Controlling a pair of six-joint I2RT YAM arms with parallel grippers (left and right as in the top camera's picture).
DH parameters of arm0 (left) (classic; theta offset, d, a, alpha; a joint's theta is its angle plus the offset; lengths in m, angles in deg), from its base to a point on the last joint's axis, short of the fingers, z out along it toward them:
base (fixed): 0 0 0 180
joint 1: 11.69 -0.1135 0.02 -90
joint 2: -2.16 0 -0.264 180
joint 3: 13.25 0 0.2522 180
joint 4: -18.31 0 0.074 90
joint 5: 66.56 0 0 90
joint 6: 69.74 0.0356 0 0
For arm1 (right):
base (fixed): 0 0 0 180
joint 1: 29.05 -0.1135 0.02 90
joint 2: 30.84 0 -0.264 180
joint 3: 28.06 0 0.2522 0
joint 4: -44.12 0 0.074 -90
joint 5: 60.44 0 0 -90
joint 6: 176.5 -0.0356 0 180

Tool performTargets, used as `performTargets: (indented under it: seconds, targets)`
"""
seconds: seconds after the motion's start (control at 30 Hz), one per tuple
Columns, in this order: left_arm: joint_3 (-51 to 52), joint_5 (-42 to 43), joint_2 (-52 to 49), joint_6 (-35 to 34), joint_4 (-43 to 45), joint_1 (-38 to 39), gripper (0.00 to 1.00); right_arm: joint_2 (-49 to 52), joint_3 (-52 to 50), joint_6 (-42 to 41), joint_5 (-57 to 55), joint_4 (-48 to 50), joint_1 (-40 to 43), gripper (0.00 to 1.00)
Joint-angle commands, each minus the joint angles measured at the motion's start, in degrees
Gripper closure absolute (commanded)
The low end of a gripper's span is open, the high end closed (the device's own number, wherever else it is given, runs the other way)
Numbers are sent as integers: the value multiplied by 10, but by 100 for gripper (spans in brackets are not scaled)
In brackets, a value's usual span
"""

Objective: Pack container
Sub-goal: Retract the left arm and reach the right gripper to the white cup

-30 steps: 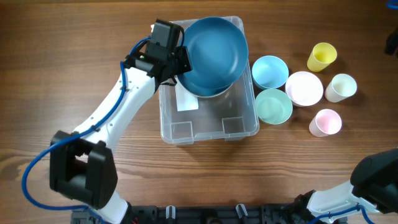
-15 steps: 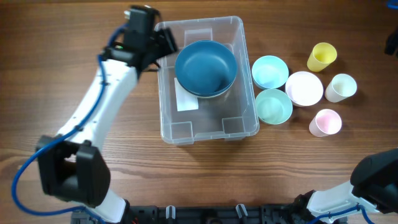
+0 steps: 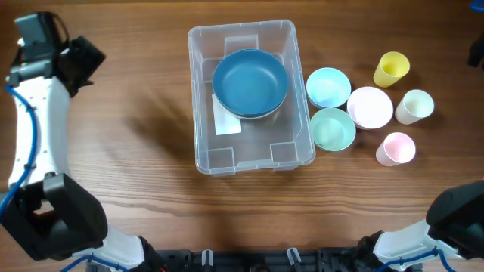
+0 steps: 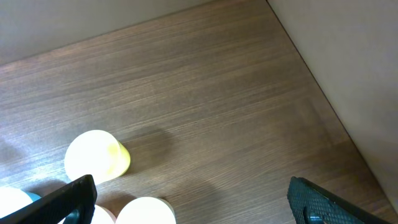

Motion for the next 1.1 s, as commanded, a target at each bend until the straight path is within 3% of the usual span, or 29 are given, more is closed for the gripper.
performTargets:
  seconds: [0.0, 0.07, 0.37, 0.57, 0.77, 1.07]
  targets:
    - [-6, 1, -20, 3, -12, -19, 11, 10, -5, 3, -8, 1, -1, 0]
    - [-6, 1, -21, 3, -17, -22, 0, 10, -5, 3, -8, 1, -1, 0]
    - [-6, 1, -21, 3, -18, -22, 0, 10, -5, 0, 2, 42, -1, 0]
    - [-6, 1, -21, 3, -18, -22, 0, 10, -5, -35, 56, 5, -1, 0]
    - [-6, 1, -21, 3, -18, -22, 0, 16, -9, -111, 30, -55, -1, 0]
    - [-6, 1, -21, 3, -18, -22, 0, 77, -134, -119, 27, -3, -1, 1]
